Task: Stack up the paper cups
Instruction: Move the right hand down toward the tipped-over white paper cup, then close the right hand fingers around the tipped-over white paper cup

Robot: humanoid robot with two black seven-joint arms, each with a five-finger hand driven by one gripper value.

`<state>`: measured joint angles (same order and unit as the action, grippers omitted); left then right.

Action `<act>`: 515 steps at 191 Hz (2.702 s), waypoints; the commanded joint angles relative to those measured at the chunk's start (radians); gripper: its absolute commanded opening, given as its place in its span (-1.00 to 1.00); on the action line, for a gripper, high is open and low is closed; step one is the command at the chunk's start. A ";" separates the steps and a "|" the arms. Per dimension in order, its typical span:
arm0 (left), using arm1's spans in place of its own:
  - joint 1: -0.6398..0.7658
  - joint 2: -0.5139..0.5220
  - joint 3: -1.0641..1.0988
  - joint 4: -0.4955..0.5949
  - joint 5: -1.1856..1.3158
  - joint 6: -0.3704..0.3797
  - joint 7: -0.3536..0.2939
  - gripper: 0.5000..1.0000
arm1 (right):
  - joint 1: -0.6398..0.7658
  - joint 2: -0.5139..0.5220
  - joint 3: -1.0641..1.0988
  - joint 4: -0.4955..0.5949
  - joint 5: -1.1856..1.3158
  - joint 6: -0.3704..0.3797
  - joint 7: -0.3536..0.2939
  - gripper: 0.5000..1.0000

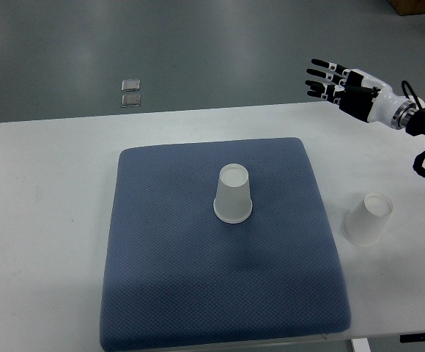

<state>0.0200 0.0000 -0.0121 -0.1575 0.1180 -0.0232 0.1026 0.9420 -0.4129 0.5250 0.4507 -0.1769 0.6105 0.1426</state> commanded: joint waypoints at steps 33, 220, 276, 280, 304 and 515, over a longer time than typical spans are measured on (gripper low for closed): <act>0.000 0.000 0.001 0.001 0.000 0.000 0.000 1.00 | 0.122 -0.225 -0.002 0.014 -0.397 0.000 0.046 0.69; 0.000 0.000 0.000 0.001 0.000 0.000 0.000 1.00 | 0.176 -0.555 -0.519 0.428 -1.256 -0.144 0.468 0.68; 0.000 0.000 0.000 0.001 0.000 0.000 0.000 1.00 | 0.159 -0.596 -0.536 0.543 -1.251 -0.146 0.468 0.68; 0.000 0.000 0.001 0.001 0.000 0.000 0.000 1.00 | 0.158 -0.600 -0.537 0.548 -1.250 -0.147 0.468 0.68; 0.000 0.000 0.000 0.001 0.000 0.000 0.000 1.00 | 0.138 -0.600 -0.536 0.559 -1.244 -0.184 0.468 0.68; 0.000 0.000 0.000 -0.001 0.000 0.000 0.000 1.00 | 0.003 -0.446 -0.533 0.548 -1.240 -0.354 0.468 0.63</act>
<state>0.0200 0.0000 -0.0120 -0.1570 0.1182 -0.0232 0.1028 0.9497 -0.8702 -0.0063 1.0018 -1.4179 0.2630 0.6109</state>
